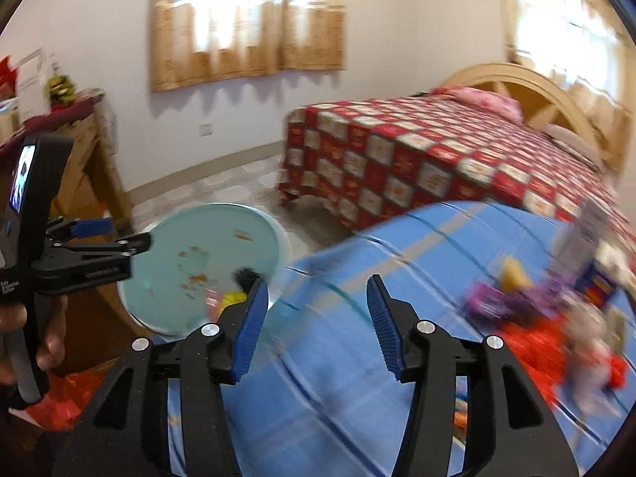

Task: Collect trash
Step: 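Move both tools back to the table toward the white snack wrapper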

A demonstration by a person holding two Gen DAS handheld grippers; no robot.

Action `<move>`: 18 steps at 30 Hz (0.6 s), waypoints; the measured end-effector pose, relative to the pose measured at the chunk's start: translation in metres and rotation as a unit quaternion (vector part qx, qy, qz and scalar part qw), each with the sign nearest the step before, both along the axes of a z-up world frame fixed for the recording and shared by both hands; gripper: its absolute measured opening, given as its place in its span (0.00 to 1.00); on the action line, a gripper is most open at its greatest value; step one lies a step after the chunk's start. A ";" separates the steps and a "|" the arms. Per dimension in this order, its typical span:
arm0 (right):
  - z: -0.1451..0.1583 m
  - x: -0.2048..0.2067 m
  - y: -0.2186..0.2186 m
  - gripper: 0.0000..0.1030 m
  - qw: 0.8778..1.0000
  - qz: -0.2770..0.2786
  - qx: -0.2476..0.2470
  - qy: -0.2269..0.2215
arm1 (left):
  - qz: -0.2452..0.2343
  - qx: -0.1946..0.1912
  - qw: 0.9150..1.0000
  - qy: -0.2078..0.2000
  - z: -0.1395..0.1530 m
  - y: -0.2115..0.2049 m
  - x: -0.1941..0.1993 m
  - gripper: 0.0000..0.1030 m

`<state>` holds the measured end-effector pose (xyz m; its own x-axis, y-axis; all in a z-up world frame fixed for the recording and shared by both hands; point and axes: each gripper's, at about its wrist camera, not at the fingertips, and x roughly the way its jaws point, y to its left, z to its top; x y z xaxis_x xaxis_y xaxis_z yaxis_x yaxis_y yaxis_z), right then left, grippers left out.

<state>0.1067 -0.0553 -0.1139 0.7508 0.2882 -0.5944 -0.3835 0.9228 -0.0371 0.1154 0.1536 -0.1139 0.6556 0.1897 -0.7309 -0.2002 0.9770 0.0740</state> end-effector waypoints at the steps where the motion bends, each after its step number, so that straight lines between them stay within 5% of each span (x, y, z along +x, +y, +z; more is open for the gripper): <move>1: 0.001 -0.006 -0.015 0.53 1.000 -0.018 -0.002 -0.002 | -0.006 0.001 1.000 0.004 -0.002 -0.006 -0.002 0.68; 11: -0.029 -0.083 -0.178 0.62 0.981 -0.191 -0.023 0.023 | -0.103 0.013 0.994 0.019 -0.014 -0.086 -0.028 0.69; 18: -0.049 -0.105 -0.218 0.76 0.983 -0.178 -0.029 0.040 | -0.133 0.032 0.990 0.027 -0.021 -0.123 -0.036 0.71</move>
